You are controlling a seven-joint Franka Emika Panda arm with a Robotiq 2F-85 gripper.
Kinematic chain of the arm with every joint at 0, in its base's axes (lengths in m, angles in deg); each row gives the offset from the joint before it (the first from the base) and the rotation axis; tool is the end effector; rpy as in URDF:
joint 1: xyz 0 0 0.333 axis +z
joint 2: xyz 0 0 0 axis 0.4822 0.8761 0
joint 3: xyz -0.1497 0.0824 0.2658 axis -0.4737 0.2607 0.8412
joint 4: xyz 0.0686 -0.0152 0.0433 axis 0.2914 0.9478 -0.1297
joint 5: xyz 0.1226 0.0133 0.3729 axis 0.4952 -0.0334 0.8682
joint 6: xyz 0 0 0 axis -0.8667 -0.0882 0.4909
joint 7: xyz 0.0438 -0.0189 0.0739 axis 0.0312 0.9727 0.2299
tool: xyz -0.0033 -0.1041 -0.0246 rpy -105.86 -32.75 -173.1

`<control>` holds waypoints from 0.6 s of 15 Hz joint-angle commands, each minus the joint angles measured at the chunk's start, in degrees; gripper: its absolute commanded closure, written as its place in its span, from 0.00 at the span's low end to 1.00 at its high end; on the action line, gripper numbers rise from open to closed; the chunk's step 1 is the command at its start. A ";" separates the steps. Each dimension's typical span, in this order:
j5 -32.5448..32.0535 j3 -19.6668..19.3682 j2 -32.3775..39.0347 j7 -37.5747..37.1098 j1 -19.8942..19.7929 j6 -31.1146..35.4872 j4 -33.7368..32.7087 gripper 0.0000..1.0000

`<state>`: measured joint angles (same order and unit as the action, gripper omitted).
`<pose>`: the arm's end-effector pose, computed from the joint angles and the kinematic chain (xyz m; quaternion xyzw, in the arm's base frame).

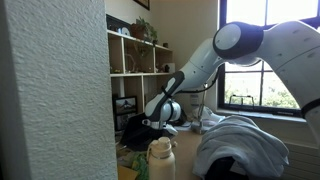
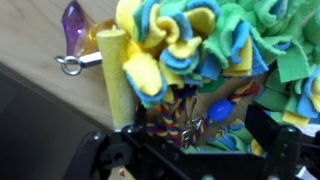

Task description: Move the colorful object from left to right.

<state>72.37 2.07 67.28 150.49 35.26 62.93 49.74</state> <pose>0.5758 0.2309 0.1804 -0.7669 -0.6322 -0.0245 0.1077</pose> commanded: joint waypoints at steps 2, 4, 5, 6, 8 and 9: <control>-2.07 0.51 2.54 -0.68 -0.42 1.16 -3.02 0.00; -2.66 0.42 3.27 -0.78 -0.39 1.39 -3.62 0.00; -2.78 0.44 3.58 -0.85 -0.43 1.48 -3.85 0.00; -2.82 0.50 3.85 -0.95 -0.47 1.63 -4.03 0.00; -2.82 0.56 4.17 -1.09 -0.56 1.91 -4.08 0.00; -2.82 0.56 4.28 -1.19 -0.58 2.05 -4.07 0.00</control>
<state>70.79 2.06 70.65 150.40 35.24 63.85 46.47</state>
